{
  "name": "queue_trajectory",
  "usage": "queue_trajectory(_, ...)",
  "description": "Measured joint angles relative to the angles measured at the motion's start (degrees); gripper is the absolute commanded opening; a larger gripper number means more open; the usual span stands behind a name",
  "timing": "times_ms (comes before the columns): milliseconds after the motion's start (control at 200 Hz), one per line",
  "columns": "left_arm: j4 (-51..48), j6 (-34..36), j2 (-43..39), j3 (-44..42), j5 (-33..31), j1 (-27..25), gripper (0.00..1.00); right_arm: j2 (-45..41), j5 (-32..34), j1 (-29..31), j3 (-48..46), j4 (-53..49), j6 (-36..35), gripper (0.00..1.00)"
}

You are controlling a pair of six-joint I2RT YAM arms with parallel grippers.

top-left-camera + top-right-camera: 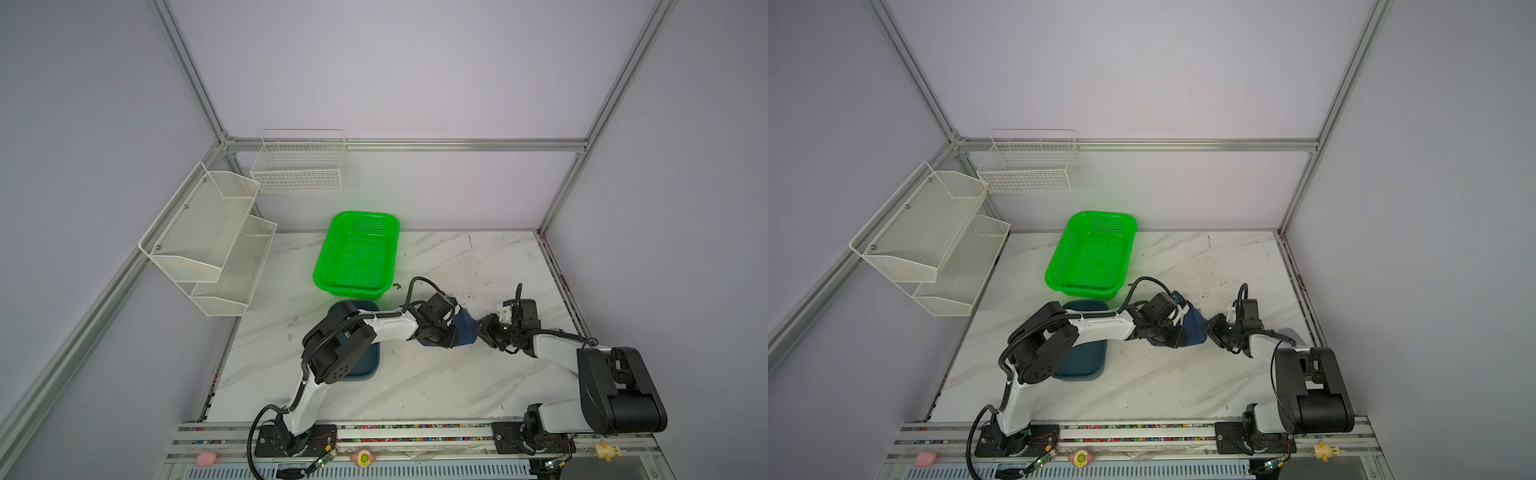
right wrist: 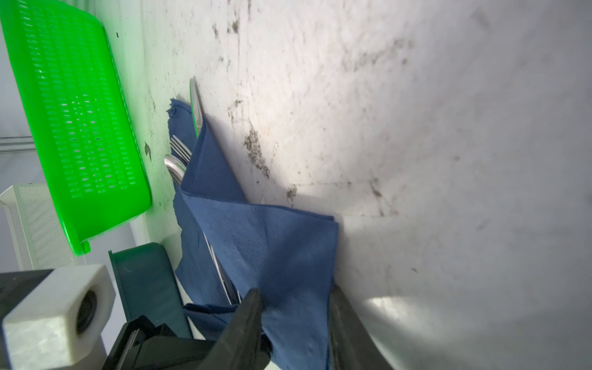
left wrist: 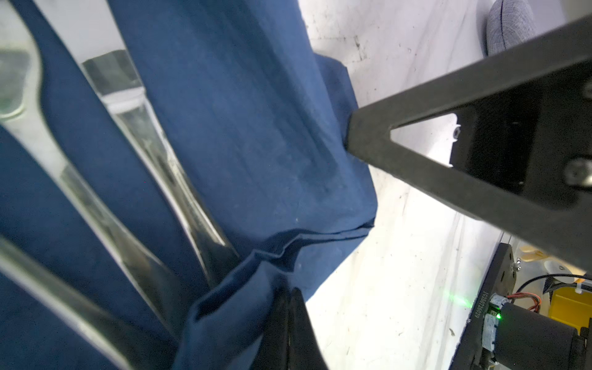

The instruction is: Place the utensils on the paper napkin and roll it up

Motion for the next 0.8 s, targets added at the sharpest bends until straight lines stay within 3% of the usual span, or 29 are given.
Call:
queue_trajectory(390,0.0,0.0,0.0,0.0,0.0,0.0,0.0,-6.7,-3.3,0.0,-5.7,-0.4,4.2,0.42)
queue_trajectory(800,0.0,0.0,0.0,0.0,0.0,0.0,0.0,-5.2,-4.3,-0.1,-5.6,1.8,5.0,0.42)
